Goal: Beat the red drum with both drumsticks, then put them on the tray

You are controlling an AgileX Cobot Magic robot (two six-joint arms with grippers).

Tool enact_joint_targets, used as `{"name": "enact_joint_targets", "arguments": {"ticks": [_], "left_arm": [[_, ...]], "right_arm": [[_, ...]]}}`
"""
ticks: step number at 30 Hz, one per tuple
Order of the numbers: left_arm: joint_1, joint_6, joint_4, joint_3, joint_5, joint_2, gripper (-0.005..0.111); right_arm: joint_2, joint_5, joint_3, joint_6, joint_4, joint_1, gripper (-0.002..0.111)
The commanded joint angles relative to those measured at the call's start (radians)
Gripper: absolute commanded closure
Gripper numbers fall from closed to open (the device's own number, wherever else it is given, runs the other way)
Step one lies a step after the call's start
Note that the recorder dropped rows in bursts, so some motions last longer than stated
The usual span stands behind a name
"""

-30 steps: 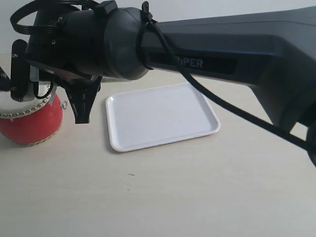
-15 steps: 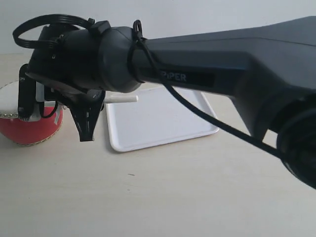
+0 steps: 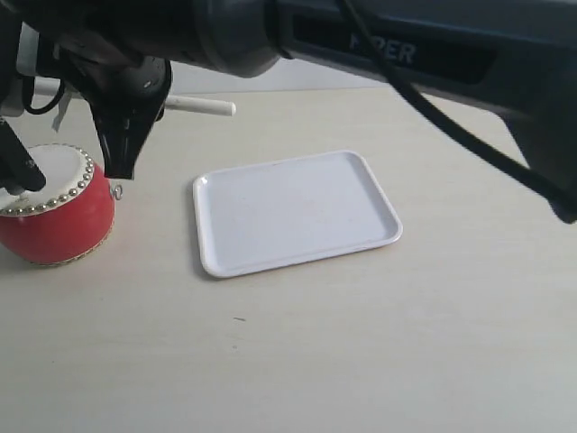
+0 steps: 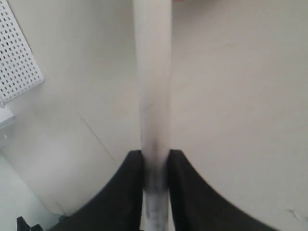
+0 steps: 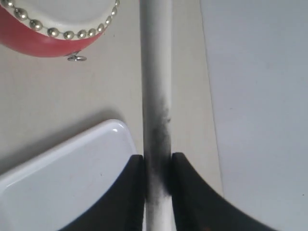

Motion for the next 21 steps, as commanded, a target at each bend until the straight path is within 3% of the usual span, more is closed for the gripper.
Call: {"name": "enact_joint_targets", "arguments": {"ticks": [1,10,21], "left_arm": [[-0.001,0.005,0.024,0.004,0.022,0.06,0.107],[-0.001,-0.19,0.25,0.004,0.058,-0.028,0.107],[-0.001,-0.18,0.225,0.004,0.058,-0.131,0.107]], "right_arm": [[0.034,0.017,-0.005,0.005,-0.01,0.0,0.108],[0.14,0.023,-0.005,0.007,-0.005,0.0,0.108],[0.187,0.029,-0.008,0.006,-0.009,0.0,0.108]]}}
